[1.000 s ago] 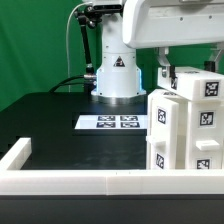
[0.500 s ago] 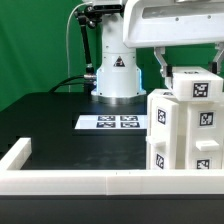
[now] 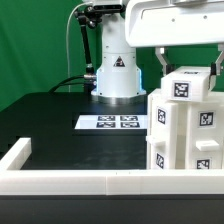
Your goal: Assemble cabinet
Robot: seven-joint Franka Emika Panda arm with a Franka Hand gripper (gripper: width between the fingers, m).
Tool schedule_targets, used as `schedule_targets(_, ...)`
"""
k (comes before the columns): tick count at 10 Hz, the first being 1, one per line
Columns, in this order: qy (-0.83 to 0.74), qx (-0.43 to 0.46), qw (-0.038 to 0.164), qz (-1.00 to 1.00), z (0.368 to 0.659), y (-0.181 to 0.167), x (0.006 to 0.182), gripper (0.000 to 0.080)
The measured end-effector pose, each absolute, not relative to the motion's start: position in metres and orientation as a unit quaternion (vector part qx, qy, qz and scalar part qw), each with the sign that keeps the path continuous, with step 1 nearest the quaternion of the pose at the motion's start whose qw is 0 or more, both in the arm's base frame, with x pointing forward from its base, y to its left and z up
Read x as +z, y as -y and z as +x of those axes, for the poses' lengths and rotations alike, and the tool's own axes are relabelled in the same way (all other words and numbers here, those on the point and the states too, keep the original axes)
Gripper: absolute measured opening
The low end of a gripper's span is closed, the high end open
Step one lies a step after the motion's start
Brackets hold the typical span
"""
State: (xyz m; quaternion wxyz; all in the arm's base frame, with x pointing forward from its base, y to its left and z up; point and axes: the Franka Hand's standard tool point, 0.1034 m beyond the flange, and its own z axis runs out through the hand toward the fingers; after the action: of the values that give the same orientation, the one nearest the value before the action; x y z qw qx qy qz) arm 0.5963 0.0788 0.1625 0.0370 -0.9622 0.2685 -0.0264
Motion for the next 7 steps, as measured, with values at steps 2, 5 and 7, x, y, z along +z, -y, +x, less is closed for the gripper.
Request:
schedule_targets(2,-0.369,-0.03,0.044,-0.928,0.5927,-0.0825,0.1613,0.0561)
schedule_targets(5,-0.484,-0.024,0.052,-0.873,0.5933,-0.0833,0.1607,0.0561)
schedule_targets(7,-0.552,-0.017,0.059,-0.832,0.5937,-0.0836,0.1605,0.0561)
